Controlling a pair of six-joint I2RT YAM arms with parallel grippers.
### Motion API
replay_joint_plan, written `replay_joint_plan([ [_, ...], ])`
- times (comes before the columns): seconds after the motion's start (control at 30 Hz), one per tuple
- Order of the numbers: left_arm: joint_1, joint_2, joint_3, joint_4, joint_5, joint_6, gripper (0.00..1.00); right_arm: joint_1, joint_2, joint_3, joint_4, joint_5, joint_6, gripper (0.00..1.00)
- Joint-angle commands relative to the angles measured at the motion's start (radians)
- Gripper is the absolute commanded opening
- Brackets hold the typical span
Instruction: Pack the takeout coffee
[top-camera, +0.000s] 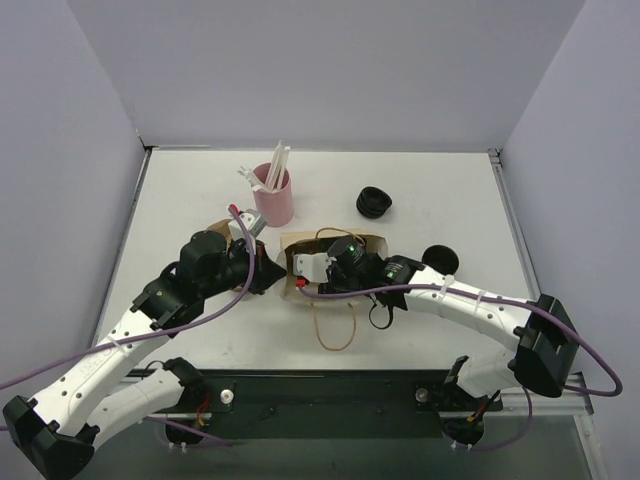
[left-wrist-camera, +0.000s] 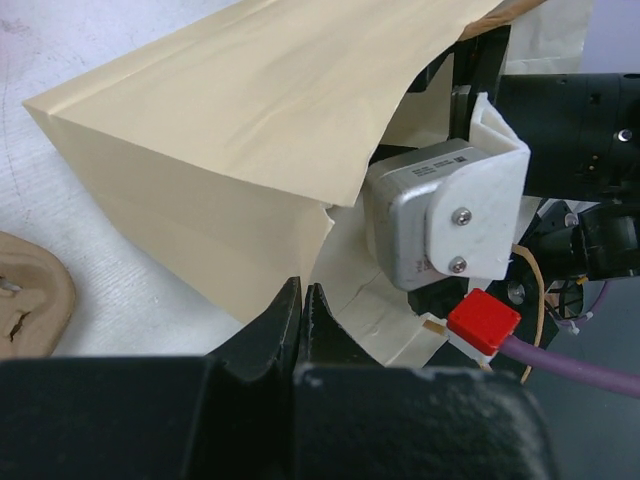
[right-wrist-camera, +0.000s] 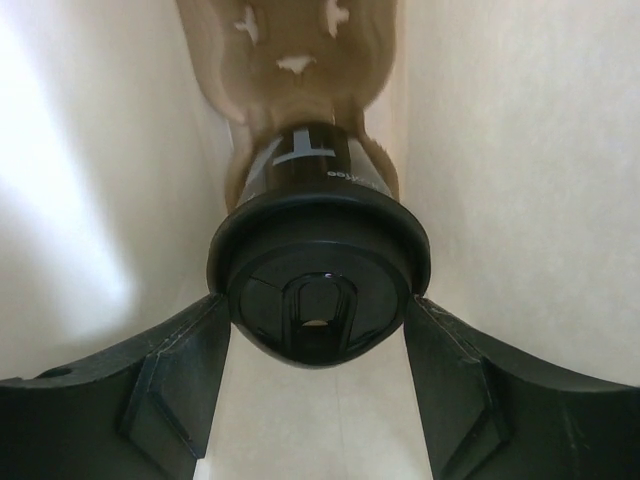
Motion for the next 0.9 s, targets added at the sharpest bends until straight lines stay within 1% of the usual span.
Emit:
replay_joint_plan([
  [0.0,-0.006,-0.024,-0.008,0.067,0.028,-0.001,0.0,-0.015,0.007,-0.023,0.047,0.041,-0.008,0.29],
  [0.17,-0.004,-0.028,-0.013,0.062,0.033,-0.004,0.0,-0.016,0.006,-0.017,0.075,0.09,-0.012,0.29],
  [0.3,-0.006,-0.027,-0.011,0.061,0.035,-0.009,0.0,-0.016,-0.008,-0.003,0.075,0.094,-0.011,0.29],
  [0.43,-0.006,-0.022,-0.013,0.067,0.038,-0.007,0.0,-0.019,-0.014,0.002,0.07,0.055,-0.002,0.29],
  [0.63,-0.006,-0.013,-0.011,0.062,0.036,-0.007,0.0,-0.024,0.005,0.045,0.056,-0.005,0.086,0.29],
  [0.73,-0.006,-0.007,-0.011,0.064,0.035,-0.007,0.0,-0.025,0.019,0.045,0.067,-0.023,0.106,0.22],
  [0.77,-0.006,-0.008,-0.011,0.064,0.035,-0.007,0.0,-0.025,0.024,0.045,0.072,-0.024,0.109,0.16],
  [0.83,-0.006,-0.008,-0.013,0.064,0.035,-0.009,0.0,-0.027,0.027,0.046,0.078,-0.034,0.118,0.11],
  [0.87,-0.006,-0.007,-0.015,0.061,0.035,-0.01,0.0,-0.027,0.027,0.049,0.078,-0.035,0.123,0.06],
])
